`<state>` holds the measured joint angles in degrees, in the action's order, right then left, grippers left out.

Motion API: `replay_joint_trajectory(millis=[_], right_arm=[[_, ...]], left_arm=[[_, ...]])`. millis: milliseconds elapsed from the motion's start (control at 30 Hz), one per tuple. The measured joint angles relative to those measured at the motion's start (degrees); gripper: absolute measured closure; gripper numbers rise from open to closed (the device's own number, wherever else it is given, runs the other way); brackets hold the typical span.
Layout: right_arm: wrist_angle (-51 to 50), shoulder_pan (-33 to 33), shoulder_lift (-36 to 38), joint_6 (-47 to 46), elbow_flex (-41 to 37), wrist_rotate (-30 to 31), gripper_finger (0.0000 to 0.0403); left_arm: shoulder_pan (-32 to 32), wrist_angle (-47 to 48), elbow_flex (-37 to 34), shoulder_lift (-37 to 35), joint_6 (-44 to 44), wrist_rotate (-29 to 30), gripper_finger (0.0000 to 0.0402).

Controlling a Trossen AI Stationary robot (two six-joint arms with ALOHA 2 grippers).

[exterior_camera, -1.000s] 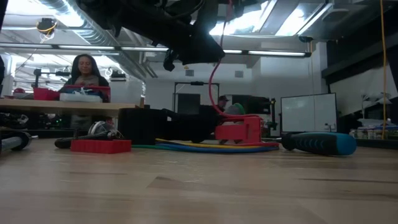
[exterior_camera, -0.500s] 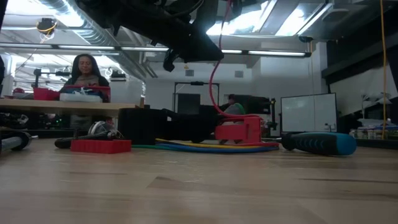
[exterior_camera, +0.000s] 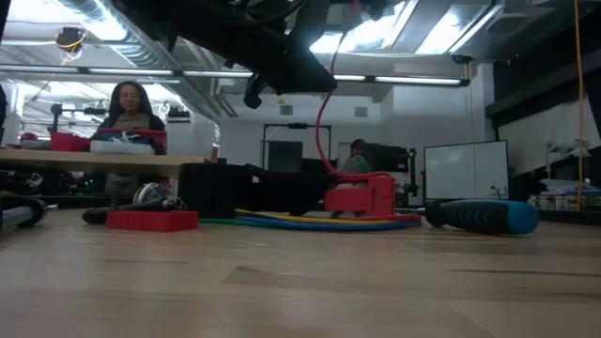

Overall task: Coil cords
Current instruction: Coil the red wire cable onto the black spool

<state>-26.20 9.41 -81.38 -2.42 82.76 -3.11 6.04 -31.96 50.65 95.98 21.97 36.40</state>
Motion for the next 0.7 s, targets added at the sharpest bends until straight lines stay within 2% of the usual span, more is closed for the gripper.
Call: replay_joint_trajectory(millis=[267,700], right_arm=[[-12.3,0.0,1.9,0.0,0.0,-0.9,0.0398],[-24.6,0.0,2.1,-0.1,0.0,-2.5,0.0398]], left_arm=[[0.0,14.5,0.0,-4.2,4.9,4.3,0.0401],[-1.8,22.0,0.0,-11.5,4.0,4.7,0.0402]])
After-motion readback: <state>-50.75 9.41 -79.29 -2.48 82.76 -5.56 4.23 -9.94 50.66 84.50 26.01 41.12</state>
